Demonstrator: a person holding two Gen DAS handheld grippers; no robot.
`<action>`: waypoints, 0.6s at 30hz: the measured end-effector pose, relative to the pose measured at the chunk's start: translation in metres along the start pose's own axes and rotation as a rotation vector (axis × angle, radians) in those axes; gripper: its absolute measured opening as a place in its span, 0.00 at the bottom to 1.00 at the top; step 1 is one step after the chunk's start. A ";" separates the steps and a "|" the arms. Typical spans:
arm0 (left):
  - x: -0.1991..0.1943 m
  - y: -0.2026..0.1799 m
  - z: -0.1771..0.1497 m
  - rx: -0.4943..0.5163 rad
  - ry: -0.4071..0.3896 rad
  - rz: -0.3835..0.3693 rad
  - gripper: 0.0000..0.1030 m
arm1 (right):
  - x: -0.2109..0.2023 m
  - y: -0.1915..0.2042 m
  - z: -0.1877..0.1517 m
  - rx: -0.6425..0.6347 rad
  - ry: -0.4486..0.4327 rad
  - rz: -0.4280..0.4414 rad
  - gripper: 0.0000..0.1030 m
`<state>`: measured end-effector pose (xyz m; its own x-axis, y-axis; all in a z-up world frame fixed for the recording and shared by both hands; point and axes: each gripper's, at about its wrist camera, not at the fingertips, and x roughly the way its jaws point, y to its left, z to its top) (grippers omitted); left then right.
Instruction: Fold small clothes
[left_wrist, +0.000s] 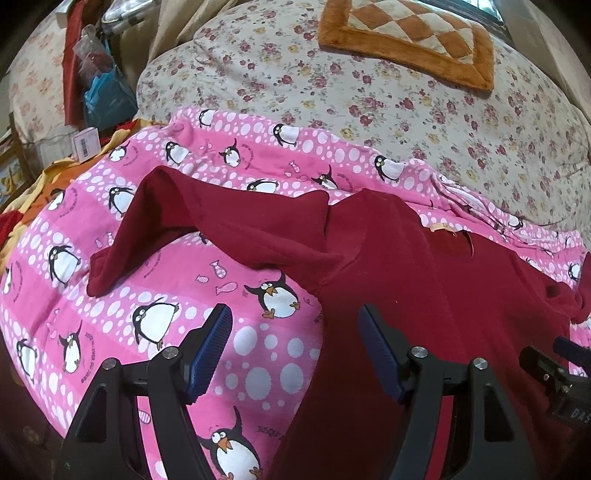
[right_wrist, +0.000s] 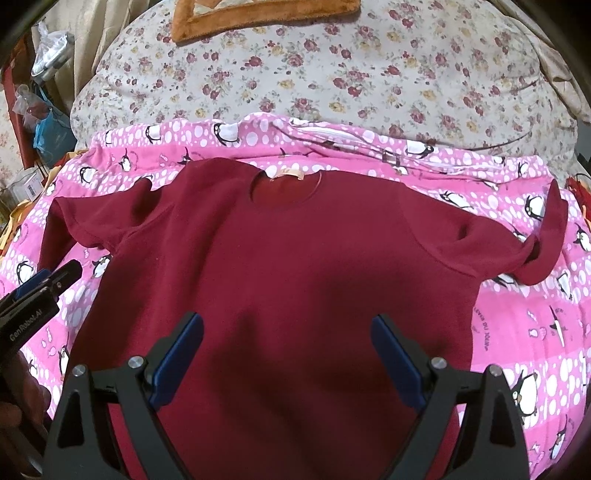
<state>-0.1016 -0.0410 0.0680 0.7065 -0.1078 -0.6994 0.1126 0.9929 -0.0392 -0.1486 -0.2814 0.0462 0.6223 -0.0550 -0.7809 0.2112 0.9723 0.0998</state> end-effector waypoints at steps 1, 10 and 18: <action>0.000 0.001 0.000 -0.003 -0.001 0.001 0.50 | 0.001 0.000 0.000 0.000 0.003 0.002 0.92; -0.002 0.007 0.000 -0.020 -0.004 0.016 0.50 | 0.003 0.004 -0.004 -0.005 0.020 0.017 0.92; -0.007 0.023 0.005 -0.088 0.000 0.021 0.50 | 0.001 0.004 -0.003 -0.005 0.022 0.029 0.92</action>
<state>-0.0998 -0.0178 0.0754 0.7081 -0.0867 -0.7008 0.0357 0.9956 -0.0871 -0.1494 -0.2767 0.0437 0.6112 -0.0221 -0.7911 0.1894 0.9747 0.1191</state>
